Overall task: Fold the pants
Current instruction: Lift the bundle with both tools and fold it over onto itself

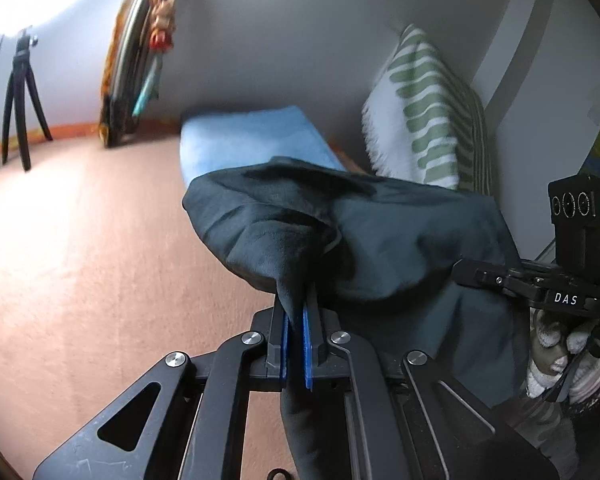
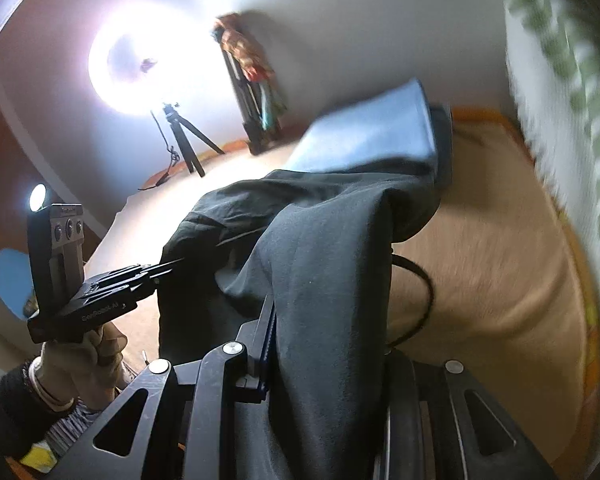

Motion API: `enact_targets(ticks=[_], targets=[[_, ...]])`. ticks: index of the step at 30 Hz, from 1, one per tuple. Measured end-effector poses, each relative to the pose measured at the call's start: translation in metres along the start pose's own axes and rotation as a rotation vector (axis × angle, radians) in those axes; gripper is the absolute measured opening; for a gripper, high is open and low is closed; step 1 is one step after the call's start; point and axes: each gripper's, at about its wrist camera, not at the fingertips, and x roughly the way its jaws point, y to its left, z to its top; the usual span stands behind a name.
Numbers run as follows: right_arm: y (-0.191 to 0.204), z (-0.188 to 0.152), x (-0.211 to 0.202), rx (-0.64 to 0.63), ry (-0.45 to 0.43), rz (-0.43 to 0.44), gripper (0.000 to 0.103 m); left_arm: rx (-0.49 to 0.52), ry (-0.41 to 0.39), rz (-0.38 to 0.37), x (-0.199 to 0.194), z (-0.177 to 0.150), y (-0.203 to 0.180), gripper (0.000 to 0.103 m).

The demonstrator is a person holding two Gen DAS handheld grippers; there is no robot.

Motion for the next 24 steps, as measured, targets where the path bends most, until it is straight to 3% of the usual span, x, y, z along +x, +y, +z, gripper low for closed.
enact_targets(ticks=[6,15,24], targets=[[0.019,0.037,-0.018,-0.050,-0.082,-0.023,0.027,0.029,-0.076,0.002,-0.019,0.040,-0.001,0.004],[0.024,0.099,-0.001,-0.053,-0.164,-0.031,0.027,0.080,-0.170,0.024,-0.025,0.108,0.003,0.004],[0.005,0.177,0.047,-0.069,-0.197,-0.048,0.027,0.116,-0.199,0.067,0.018,0.169,0.029,0.004]])
